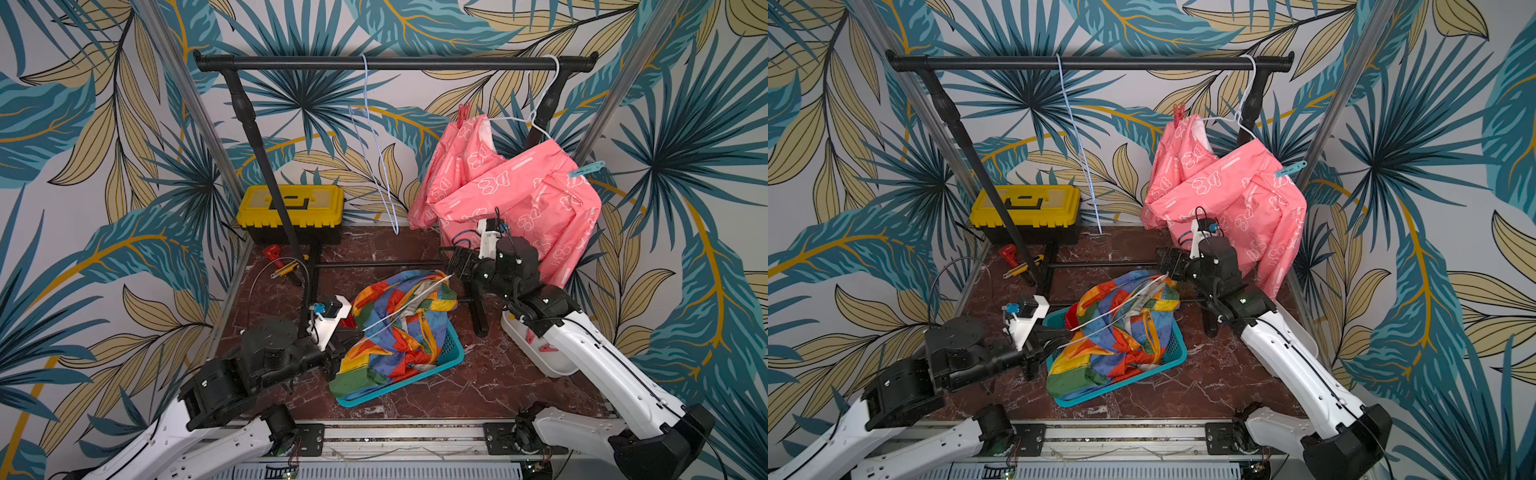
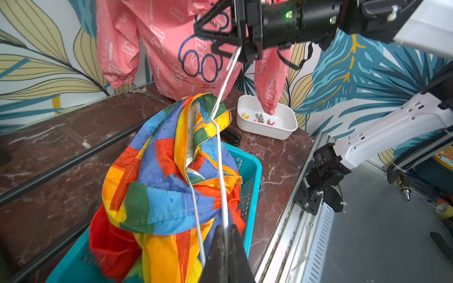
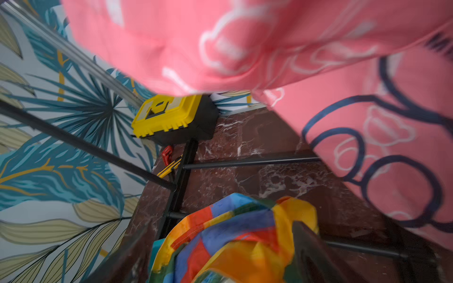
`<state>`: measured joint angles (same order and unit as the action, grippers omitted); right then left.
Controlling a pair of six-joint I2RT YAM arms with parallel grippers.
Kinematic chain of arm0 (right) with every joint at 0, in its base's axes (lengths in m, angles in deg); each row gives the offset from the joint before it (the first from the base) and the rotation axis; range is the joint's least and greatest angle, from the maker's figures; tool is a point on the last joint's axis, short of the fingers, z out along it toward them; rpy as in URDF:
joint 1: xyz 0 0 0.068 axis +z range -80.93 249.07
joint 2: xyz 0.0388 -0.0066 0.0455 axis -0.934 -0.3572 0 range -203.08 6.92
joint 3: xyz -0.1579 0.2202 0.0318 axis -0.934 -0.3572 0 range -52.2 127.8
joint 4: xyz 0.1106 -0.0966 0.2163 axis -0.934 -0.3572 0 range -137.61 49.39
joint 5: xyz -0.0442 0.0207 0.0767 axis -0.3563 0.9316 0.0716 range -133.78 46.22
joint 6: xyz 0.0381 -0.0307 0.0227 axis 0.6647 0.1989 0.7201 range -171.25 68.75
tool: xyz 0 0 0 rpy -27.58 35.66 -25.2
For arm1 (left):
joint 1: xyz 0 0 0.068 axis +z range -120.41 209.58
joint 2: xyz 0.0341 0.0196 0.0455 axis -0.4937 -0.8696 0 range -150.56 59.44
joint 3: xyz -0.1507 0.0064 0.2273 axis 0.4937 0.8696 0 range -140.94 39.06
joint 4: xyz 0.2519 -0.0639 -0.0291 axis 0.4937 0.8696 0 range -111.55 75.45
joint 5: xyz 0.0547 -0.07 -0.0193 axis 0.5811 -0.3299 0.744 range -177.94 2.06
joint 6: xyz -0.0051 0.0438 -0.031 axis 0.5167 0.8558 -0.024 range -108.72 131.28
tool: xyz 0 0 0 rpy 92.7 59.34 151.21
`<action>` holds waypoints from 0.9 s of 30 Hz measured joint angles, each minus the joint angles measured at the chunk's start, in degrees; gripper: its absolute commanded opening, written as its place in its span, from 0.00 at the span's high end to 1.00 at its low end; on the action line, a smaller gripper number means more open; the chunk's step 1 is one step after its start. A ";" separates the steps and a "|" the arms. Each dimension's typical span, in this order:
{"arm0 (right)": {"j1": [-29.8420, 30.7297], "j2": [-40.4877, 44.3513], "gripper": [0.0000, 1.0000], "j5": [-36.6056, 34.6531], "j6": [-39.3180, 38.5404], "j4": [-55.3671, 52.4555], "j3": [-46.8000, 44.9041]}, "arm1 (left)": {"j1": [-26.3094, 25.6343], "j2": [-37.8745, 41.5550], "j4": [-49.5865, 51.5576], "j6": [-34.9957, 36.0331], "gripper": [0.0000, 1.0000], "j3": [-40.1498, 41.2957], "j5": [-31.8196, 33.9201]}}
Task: Remove the clothespins securing jackets to the hanger
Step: Remove the jacket from the hanger, then place the hanger on the clothesline.
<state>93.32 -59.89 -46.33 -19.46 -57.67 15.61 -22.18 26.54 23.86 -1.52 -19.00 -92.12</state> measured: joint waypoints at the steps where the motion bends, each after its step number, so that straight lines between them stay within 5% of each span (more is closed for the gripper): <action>1: -2.05 0.17 0.07 -0.61 0.48 -0.39 -0.11 | 0.02 1.60 1.53 -0.39 1.00 -0.57 0.72; 11: -6.69 4.00 0.04 0.90 2.60 -2.32 -0.15 | 0.11 7.34 6.97 -2.34 1.00 -3.34 1.29; 20: -6.69 1.84 0.04 3.37 3.67 -2.34 -1.75 | 0.11 10.88 7.48 -3.23 1.00 -14.58 -5.01; 27: -6.69 1.42 0.02 5.64 4.94 -2.23 -3.17 | 0.11 13.05 7.13 -1.18 1.00 -24.85 1.84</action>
<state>86.64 -58.47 -40.69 -14.52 -59.90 12.44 -22.07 39.59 30.99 -2.70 -43.86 -90.29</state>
